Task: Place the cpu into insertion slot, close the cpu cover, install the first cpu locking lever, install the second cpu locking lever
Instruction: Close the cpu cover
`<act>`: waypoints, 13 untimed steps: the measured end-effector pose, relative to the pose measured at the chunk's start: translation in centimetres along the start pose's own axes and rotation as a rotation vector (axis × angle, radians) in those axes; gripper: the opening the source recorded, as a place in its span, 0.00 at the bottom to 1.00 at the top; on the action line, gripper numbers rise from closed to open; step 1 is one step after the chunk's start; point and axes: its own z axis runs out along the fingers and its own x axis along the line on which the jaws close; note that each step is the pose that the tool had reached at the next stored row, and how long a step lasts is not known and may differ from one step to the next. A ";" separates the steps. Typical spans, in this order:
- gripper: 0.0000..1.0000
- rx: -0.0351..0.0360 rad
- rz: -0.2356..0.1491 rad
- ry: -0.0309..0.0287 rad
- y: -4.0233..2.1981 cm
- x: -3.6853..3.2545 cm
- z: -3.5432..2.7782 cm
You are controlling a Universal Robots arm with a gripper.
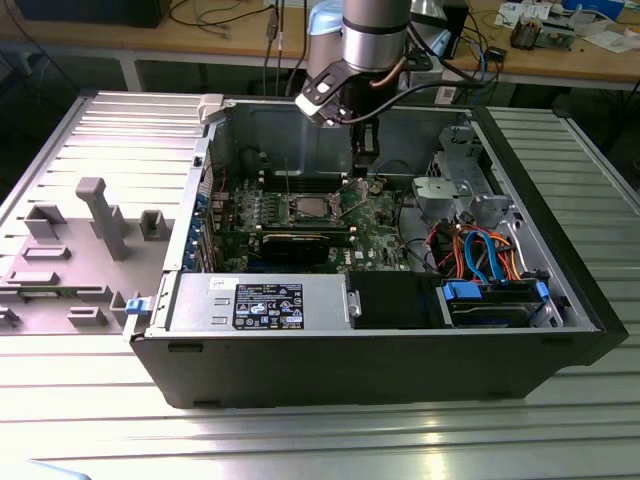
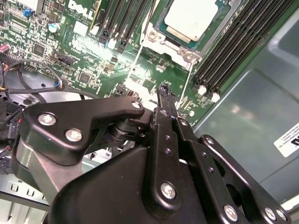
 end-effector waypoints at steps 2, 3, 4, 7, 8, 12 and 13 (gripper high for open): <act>0.11 0.0000 0.000 0.0000 0.20 0.00 0.01; 0.11 0.0000 0.000 -0.0001 0.30 0.01 0.02; 0.11 0.0000 0.000 -0.0001 0.32 0.01 0.02; 0.11 0.0000 0.000 0.0000 0.41 0.01 0.02; 0.11 0.0000 0.000 0.0000 0.46 0.01 0.03; 0.11 0.0000 0.000 0.0000 0.64 0.01 0.04; 0.11 0.0000 0.000 0.0000 0.69 0.01 0.04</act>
